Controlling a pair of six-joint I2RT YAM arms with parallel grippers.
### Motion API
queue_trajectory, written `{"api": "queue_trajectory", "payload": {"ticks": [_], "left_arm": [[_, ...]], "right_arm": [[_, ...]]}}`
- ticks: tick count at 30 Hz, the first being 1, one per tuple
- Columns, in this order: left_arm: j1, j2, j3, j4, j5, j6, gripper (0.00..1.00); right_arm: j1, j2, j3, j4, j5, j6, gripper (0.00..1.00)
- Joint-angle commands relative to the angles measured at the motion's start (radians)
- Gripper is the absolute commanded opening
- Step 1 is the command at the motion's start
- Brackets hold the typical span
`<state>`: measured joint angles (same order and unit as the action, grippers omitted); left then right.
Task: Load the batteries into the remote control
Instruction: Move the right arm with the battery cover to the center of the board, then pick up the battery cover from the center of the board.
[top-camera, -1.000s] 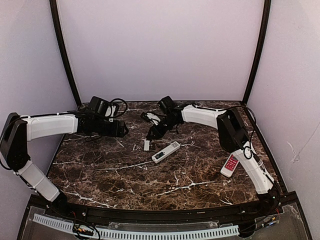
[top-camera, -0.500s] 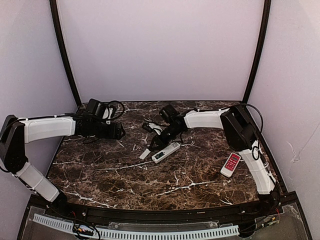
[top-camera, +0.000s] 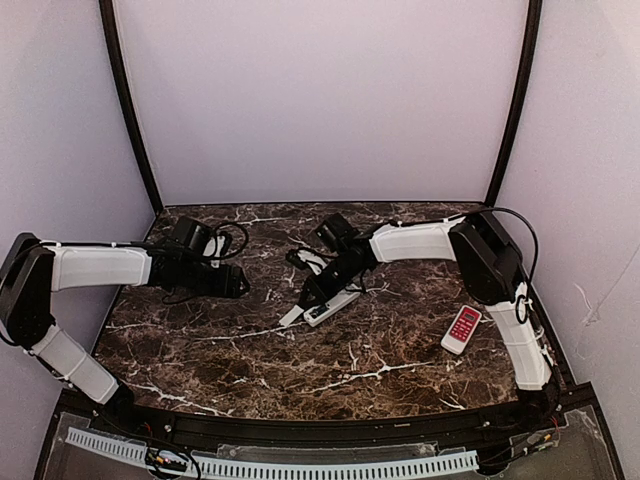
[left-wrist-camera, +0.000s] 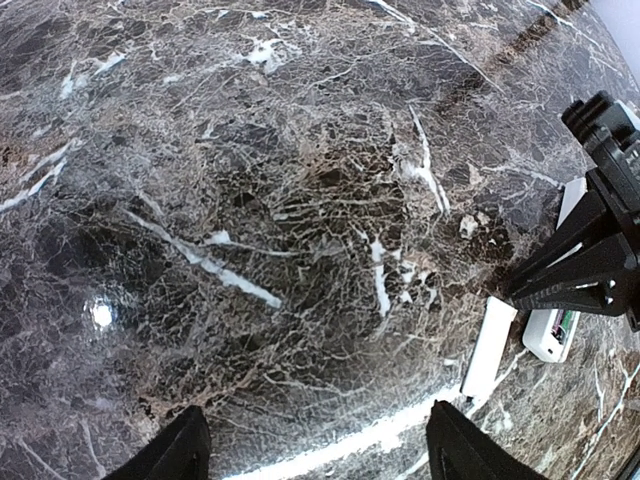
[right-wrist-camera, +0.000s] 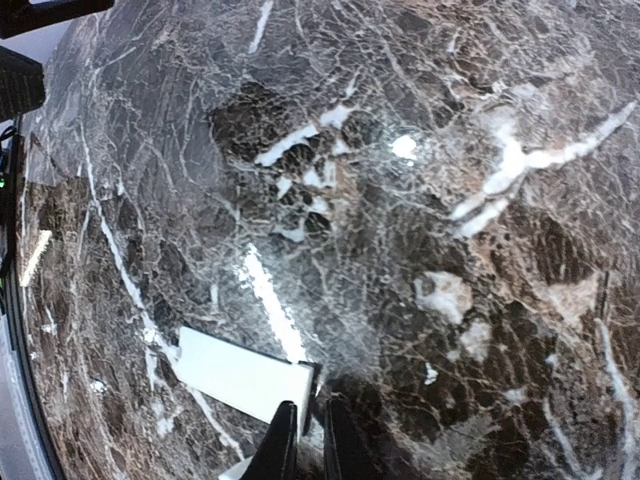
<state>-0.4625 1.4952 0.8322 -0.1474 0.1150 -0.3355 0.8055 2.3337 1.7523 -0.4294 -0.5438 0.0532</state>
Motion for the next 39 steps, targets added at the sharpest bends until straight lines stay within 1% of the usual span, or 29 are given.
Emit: {"api": "queue_trajectory", "payload": {"ticks": [1, 4, 11, 14, 18, 22, 24, 25, 27, 30, 32, 34, 36, 39], "left_arm": [[0.004, -0.039, -0.03, 0.038, 0.034, -0.009, 0.74], [0.004, -0.039, -0.039, 0.039, 0.035, -0.011, 0.74], [0.004, -0.062, -0.06, 0.046, 0.009, -0.022, 0.74], [0.004, -0.06, -0.064, 0.046, 0.01, -0.026, 0.73], [0.004, -0.061, -0.076, 0.052, 0.019, -0.03, 0.73], [0.004, -0.073, -0.101, 0.065, 0.034, -0.037, 0.71], [-0.002, -0.083, -0.124, 0.09, 0.051, -0.039, 0.67], [-0.014, -0.095, -0.144, 0.111, 0.06, -0.031, 0.63], [-0.053, -0.118, -0.169, 0.132, 0.042, -0.011, 0.6], [-0.14, -0.156, -0.196, 0.143, -0.016, 0.023, 0.59], [-0.158, -0.17, -0.226, 0.195, -0.019, 0.008, 0.57], [-0.16, -0.169, -0.268, 0.268, 0.022, -0.047, 0.56], [-0.16, -0.153, -0.299, 0.327, 0.089, -0.09, 0.53], [-0.16, -0.125, -0.319, 0.421, 0.131, -0.152, 0.52]], "right_arm": [[0.013, 0.024, 0.046, -0.082, 0.104, -0.017, 0.1], [0.019, 0.042, 0.067, -0.107, 0.115, -0.04, 0.09], [0.033, 0.027, 0.063, -0.113, 0.142, -0.049, 0.12], [0.046, 0.02, 0.065, -0.111, 0.159, -0.076, 0.15], [0.064, 0.031, 0.08, -0.126, 0.206, -0.087, 0.15], [0.07, 0.038, 0.083, -0.14, 0.25, -0.088, 0.12], [0.073, 0.042, 0.089, -0.152, 0.278, -0.09, 0.09], [0.075, 0.044, 0.094, -0.161, 0.286, -0.092, 0.08], [0.076, 0.045, 0.091, -0.168, 0.302, -0.097, 0.06], [0.078, 0.046, 0.078, -0.169, 0.31, -0.099, 0.04], [0.082, 0.047, 0.069, -0.168, 0.32, -0.098, 0.02], [0.086, 0.049, 0.062, -0.168, 0.324, -0.097, 0.0], [0.09, 0.051, 0.053, -0.168, 0.328, -0.095, 0.0], [0.092, 0.054, 0.041, -0.164, 0.319, -0.09, 0.0]]}}
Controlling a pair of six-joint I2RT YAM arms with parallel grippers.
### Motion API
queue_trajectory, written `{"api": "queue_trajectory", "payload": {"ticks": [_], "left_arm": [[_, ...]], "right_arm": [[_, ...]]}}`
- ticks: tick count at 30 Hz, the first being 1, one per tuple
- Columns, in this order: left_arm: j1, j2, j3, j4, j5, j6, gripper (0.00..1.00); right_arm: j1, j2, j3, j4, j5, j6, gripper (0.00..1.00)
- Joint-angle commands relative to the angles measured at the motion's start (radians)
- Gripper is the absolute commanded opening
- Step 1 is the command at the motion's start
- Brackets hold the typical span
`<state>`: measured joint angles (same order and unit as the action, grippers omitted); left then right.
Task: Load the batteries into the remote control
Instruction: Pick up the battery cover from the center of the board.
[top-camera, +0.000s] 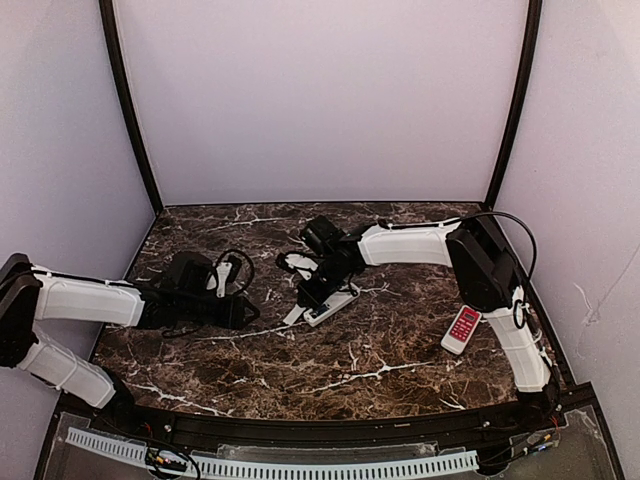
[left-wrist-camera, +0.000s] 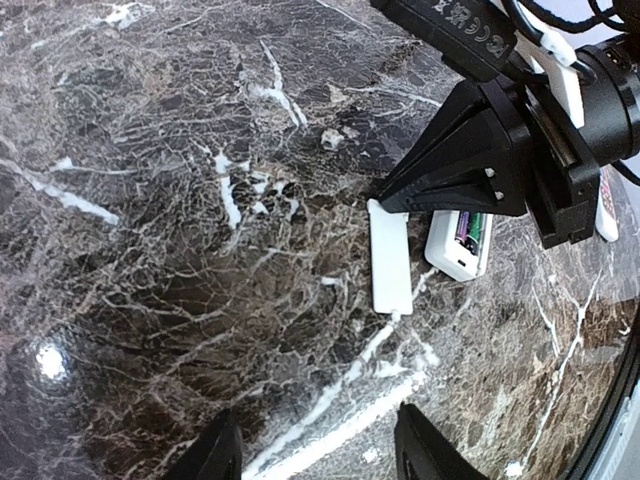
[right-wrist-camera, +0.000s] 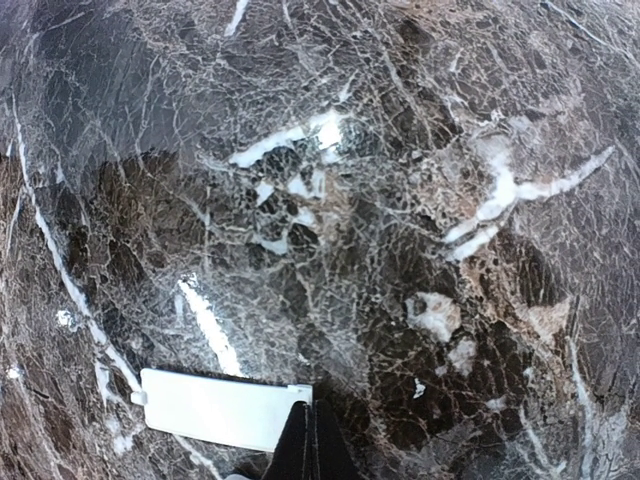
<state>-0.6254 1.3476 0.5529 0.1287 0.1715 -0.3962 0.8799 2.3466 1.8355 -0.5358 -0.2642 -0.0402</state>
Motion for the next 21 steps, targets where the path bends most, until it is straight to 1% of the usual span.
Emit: {"api": "queue_trajectory", "payload": {"ticks": [1, 4, 9, 12, 17, 21], "left_arm": [[0.003, 0.042, -0.051, 0.163, 0.092, -0.118, 0.51], [-0.009, 0.1, -0.049, 0.218, 0.114, -0.16, 0.51], [-0.011, 0.2, -0.065, 0.36, 0.194, -0.284, 0.49], [-0.011, 0.266, -0.06, 0.4, 0.226, -0.344, 0.47], [-0.011, 0.332, -0.05, 0.468, 0.282, -0.428, 0.45], [-0.007, 0.389, -0.041, 0.511, 0.321, -0.496, 0.41]], "right_arm": [[0.018, 0.043, -0.047, -0.055, 0.036, 0.007, 0.0], [0.018, 0.053, -0.053, -0.053, 0.023, 0.013, 0.0], [0.016, 0.058, -0.069, -0.044, 0.019, 0.021, 0.0], [0.012, 0.057, -0.088, -0.037, 0.013, 0.028, 0.0], [0.002, 0.057, -0.116, -0.027, -0.017, 0.039, 0.0], [-0.008, 0.051, -0.132, -0.019, -0.04, 0.05, 0.0]]}}
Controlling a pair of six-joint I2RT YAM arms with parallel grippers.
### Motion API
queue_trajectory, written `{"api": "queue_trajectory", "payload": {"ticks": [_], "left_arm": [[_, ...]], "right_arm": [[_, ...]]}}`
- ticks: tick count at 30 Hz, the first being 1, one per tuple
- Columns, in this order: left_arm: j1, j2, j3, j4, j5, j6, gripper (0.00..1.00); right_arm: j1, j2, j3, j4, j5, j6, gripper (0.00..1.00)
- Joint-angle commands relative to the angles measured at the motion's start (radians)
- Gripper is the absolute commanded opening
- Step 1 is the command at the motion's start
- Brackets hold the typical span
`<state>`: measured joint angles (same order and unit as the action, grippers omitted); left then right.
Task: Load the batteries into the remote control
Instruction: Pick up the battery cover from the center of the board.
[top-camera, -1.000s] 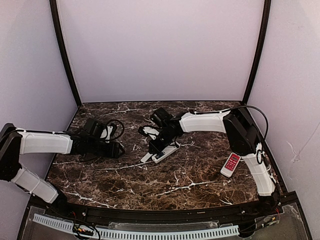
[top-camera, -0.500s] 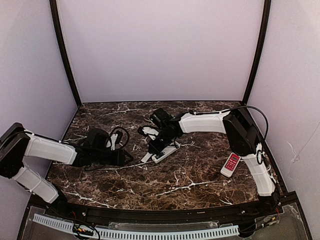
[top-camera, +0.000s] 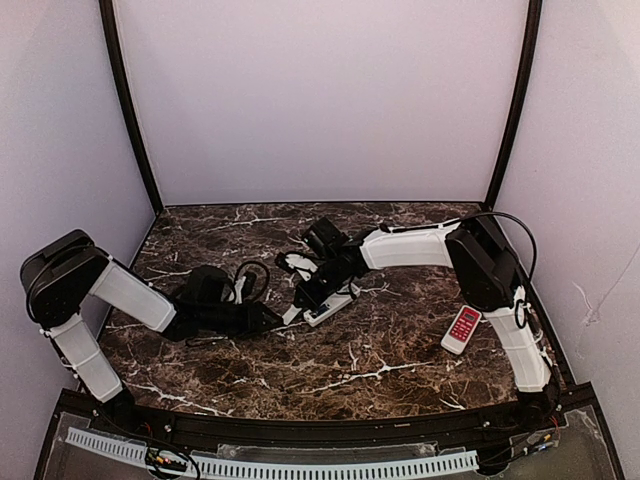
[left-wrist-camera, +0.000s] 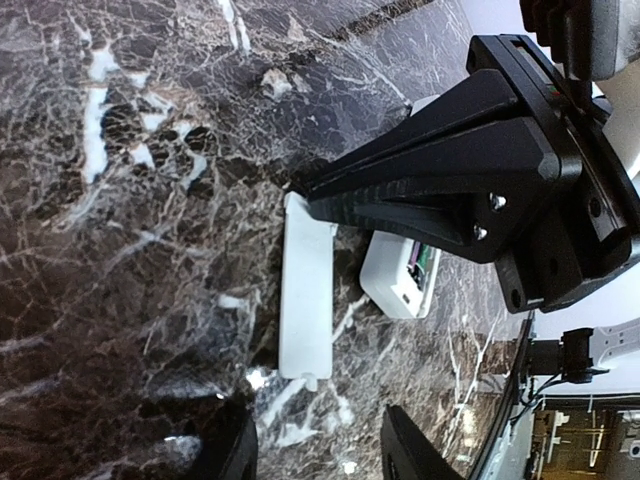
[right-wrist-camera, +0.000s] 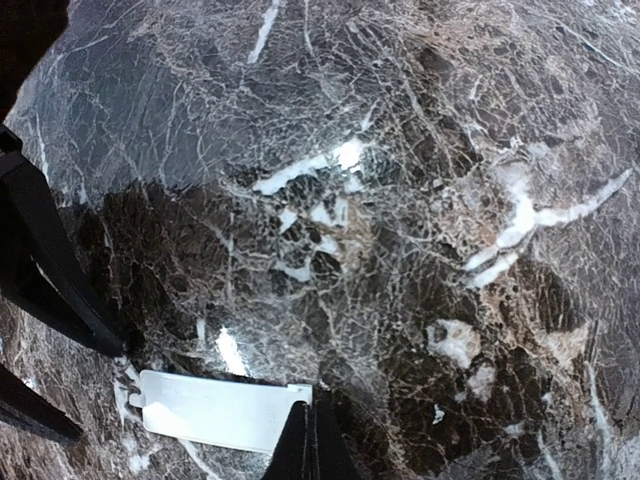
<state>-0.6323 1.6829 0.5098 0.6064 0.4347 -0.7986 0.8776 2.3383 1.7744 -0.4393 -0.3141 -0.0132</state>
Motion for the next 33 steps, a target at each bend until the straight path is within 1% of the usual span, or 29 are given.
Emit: {"api": "queue_trajectory", "payload": {"ticks": [1, 4, 9, 15, 19, 24, 26, 27, 28, 29, 30, 32, 33], "left_arm": [[0.001, 0.06, 0.003, 0.046, 0.069, -0.117, 0.4], [0.015, 0.099, -0.002, 0.092, 0.097, -0.173, 0.38], [0.037, 0.167, -0.034, 0.265, 0.141, -0.296, 0.34], [0.048, 0.211, -0.023, 0.303, 0.138, -0.329, 0.31], [0.049, 0.242, -0.002, 0.325, 0.143, -0.349, 0.26], [0.049, 0.28, 0.021, 0.362, 0.159, -0.376, 0.17], [0.049, 0.283, 0.02, 0.382, 0.162, -0.386, 0.11], [0.05, 0.28, 0.017, 0.389, 0.165, -0.389, 0.06], [0.05, 0.277, 0.016, 0.398, 0.168, -0.389, 0.05], [0.049, 0.273, 0.015, 0.398, 0.169, -0.387, 0.01], [0.049, 0.269, 0.014, 0.401, 0.171, -0.381, 0.01], [0.049, 0.25, 0.013, 0.389, 0.177, -0.355, 0.01], [0.049, 0.231, 0.017, 0.375, 0.178, -0.341, 0.0]], "right_arm": [[-0.007, 0.058, -0.076, -0.114, 0.008, 0.033, 0.0], [-0.009, 0.05, -0.088, -0.106, -0.003, 0.039, 0.0], [-0.011, 0.044, -0.102, -0.096, -0.016, 0.048, 0.0], [-0.011, 0.03, -0.125, -0.082, -0.037, 0.057, 0.0], [-0.01, 0.02, -0.144, -0.061, -0.053, 0.064, 0.0], [-0.01, 0.007, -0.153, -0.045, -0.061, 0.068, 0.0], [-0.013, -0.013, -0.15, -0.04, -0.042, 0.07, 0.0], [-0.017, -0.031, -0.15, -0.036, -0.037, 0.074, 0.0], [-0.026, -0.053, -0.151, -0.03, -0.035, 0.086, 0.02], [-0.039, -0.082, -0.155, -0.024, -0.034, 0.098, 0.11], [-0.055, -0.118, -0.163, -0.014, -0.034, 0.109, 0.18], [-0.098, -0.202, -0.189, 0.009, -0.055, 0.131, 0.23], [-0.124, -0.25, -0.208, 0.027, -0.07, 0.143, 0.3]]}}
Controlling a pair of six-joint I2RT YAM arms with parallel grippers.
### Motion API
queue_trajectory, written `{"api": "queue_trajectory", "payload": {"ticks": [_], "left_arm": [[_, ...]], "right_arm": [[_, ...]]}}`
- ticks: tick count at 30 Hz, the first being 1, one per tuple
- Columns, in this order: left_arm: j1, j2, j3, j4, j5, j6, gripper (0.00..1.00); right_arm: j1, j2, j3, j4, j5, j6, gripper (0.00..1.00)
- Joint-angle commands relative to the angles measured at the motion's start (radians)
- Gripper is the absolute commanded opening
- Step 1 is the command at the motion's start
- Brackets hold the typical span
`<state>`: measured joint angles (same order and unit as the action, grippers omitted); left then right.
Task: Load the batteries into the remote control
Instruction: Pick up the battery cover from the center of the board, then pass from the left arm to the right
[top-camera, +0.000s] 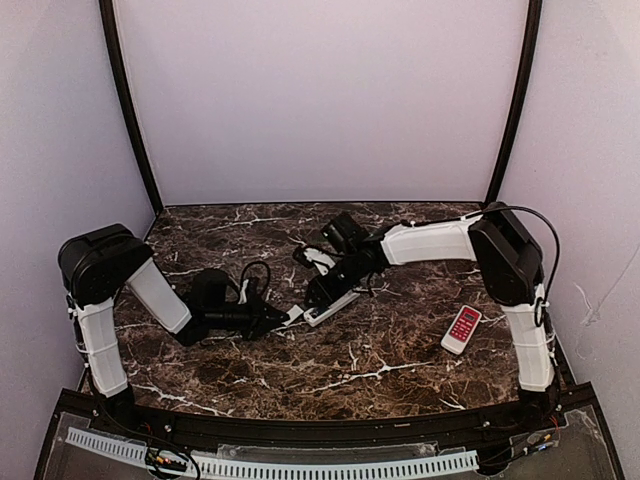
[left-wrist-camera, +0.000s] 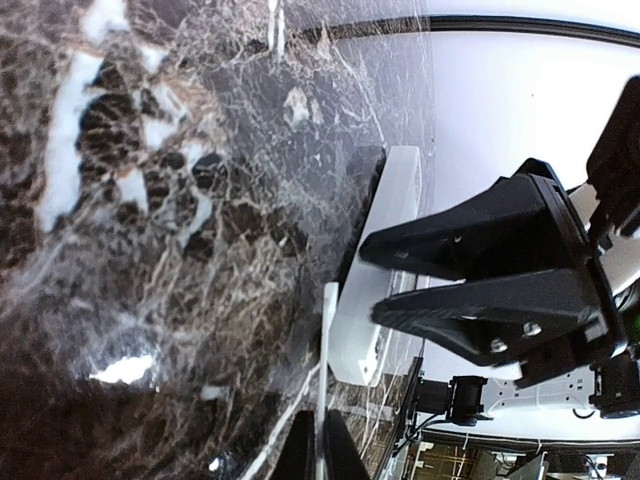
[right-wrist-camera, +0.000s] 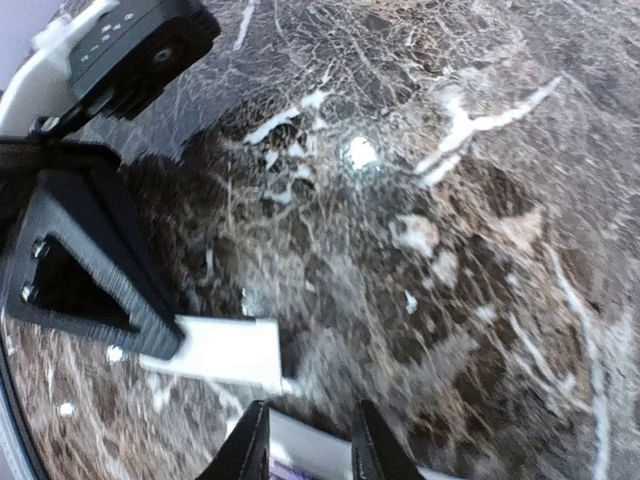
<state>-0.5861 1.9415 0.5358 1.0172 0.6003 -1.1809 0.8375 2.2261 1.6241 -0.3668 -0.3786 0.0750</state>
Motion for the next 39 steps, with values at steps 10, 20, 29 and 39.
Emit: {"api": "queue_trajectory", "payload": {"ticks": [10, 20, 29, 39], "left_arm": [[-0.031, -0.371, 0.144, -0.639, -0.172, 0.741, 0.0], [-0.053, -0.631, 0.05, -0.145, -0.147, 0.8, 0.0], [-0.066, -0.575, 0.063, 0.306, -0.147, 0.563, 0.0], [-0.096, -0.566, 0.072, 0.347, -0.161, 0.513, 0.0]], "right_arm": [[-0.282, -0.537, -0.227, 0.076, -0.221, 0.08, 0.44], [-0.321, -0.731, -0.512, 0.466, -0.484, 0.156, 0.36], [-0.192, -0.657, -0.606, 1.129, -0.517, 0.487, 0.33], [-0.103, -0.501, -0.444, 1.254, -0.524, 0.564, 0.32]]}}
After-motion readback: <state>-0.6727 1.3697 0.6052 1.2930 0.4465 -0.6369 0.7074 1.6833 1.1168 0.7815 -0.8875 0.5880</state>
